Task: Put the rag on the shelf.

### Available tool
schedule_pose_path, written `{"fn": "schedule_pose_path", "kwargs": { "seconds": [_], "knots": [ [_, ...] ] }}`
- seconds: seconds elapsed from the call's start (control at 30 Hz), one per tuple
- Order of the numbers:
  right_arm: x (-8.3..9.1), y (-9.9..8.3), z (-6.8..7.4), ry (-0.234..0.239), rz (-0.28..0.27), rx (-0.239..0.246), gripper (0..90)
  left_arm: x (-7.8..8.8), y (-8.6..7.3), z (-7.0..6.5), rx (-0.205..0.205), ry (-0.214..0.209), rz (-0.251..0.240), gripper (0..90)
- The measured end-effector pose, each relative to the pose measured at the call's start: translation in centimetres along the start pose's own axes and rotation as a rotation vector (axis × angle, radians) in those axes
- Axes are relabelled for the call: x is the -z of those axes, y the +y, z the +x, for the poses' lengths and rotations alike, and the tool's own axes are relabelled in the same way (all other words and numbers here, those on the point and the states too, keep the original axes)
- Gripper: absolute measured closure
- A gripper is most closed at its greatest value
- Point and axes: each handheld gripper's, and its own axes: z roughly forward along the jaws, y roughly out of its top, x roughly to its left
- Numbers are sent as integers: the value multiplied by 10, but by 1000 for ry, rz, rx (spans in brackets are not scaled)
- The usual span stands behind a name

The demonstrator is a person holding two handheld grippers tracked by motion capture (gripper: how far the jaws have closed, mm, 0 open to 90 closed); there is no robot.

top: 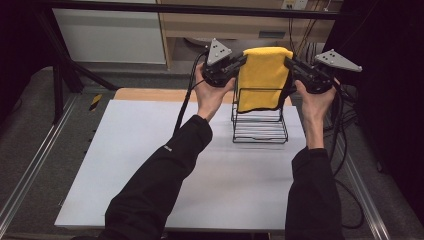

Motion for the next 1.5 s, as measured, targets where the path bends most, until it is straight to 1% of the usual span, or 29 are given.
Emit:
{"fn": "schedule_pose_path", "kwargs": {
  "seconds": [0.03,0.2,0.33,0.5,0.7,0.73,0.83,0.87,0.97,1.03,1.17,1.2,1.27,1.33,1.5],
  "knots": [
    [2,0,-1,-1,-2,7,791,-1,0,-1,3,-6,-5,846],
    [14,3,-5,2,-6,2,789,-1,3,-8,-4,-30,-14,846],
    [24,2,-5,3,-10,15,787,-1,6,-12,-14,-46,-16,846],
    [31,0,-5,-2,-6,12,786,0,5,-17,-43,-55,-1,846],
    [36,-7,-4,-2,2,18,785,4,0,-22,-63,-69,17,845],
    [37,-8,-3,-2,1,13,785,4,-1,-22,-62,-72,20,845],
    [40,-9,0,-2,-3,25,784,7,0,-21,-54,-82,18,845],
    [41,-9,1,-3,-3,23,784,9,0,-22,-55,-84,17,844],
    [43,-9,3,-3,-8,39,784,11,2,-23,-64,-87,19,845],
    [45,-10,4,-5,-14,39,784,11,3,-25,-59,-87,14,845],
    [46,-10,4,-7,-23,40,784,13,5,-27,-63,-91,11,845],
    [47,-11,5,-7,-23,35,784,14,5,-27,-67,-94,15,845],
    [49,-11,5,-7,-23,37,784,15,4,-29,-65,-100,17,845],
    [51,-12,6,-6,-24,42,783,17,3,-30,-54,-110,25,843],
    [57,-17,11,-1,-23,51,783,24,-3,-33,-53,-127,41,841]
  ]
}}
